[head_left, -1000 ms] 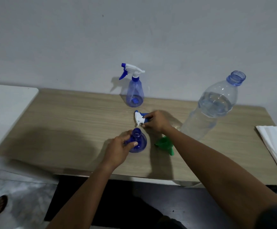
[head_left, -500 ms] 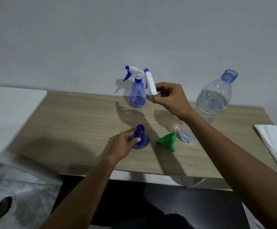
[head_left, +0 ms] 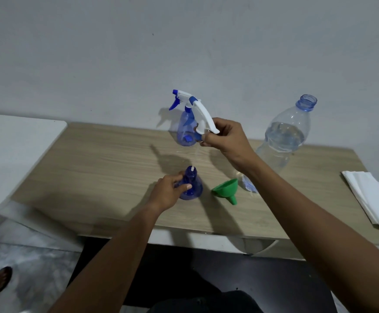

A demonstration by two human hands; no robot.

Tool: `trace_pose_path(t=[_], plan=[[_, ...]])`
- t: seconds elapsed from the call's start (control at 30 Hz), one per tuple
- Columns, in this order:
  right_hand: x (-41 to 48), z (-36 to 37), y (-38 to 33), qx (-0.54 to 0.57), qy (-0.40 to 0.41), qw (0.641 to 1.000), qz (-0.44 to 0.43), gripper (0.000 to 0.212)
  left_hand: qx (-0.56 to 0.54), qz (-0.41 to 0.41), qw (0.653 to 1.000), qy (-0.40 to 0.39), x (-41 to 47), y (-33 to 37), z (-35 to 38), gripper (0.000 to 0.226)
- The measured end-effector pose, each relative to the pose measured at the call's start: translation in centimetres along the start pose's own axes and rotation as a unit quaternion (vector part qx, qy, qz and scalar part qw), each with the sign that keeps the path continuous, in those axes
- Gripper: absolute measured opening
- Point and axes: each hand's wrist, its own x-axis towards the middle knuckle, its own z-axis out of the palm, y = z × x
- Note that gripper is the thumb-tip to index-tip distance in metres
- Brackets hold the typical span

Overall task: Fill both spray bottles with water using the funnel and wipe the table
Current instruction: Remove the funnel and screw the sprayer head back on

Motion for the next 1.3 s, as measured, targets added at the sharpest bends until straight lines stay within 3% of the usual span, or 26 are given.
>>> trace_pose_path(t=[0.3, 0.5, 0.97, 1.3], plan=[[-1.5, 1.1, 4.6, 0.018, -0.029, 0.998, 0.056, 0.029, 0.010, 0.001, 1.000, 0.006, 0.0, 0.1, 0.1, 0.032], [-2.9, 1.4, 7.2, -0.026, -0.025, 0.997, 0.067, 0.027, 0.029, 0.006, 1.000, 0.005, -0.4, 0.6, 0.0, 0.028], [-3.8, 1.0, 7.9, -0.151, -0.058, 0.985, 0.050, 0.031, 0.017, 0.019, 1.000, 0.006, -0.4, 0.7, 0.0, 0.027], [-3.4, 0.9, 7.6, -0.177, -0.069, 0.980, 0.063, 0.030, 0.008, 0.019, 1.000, 0.004, -0.1, 0.0, 0.2, 0.026]])
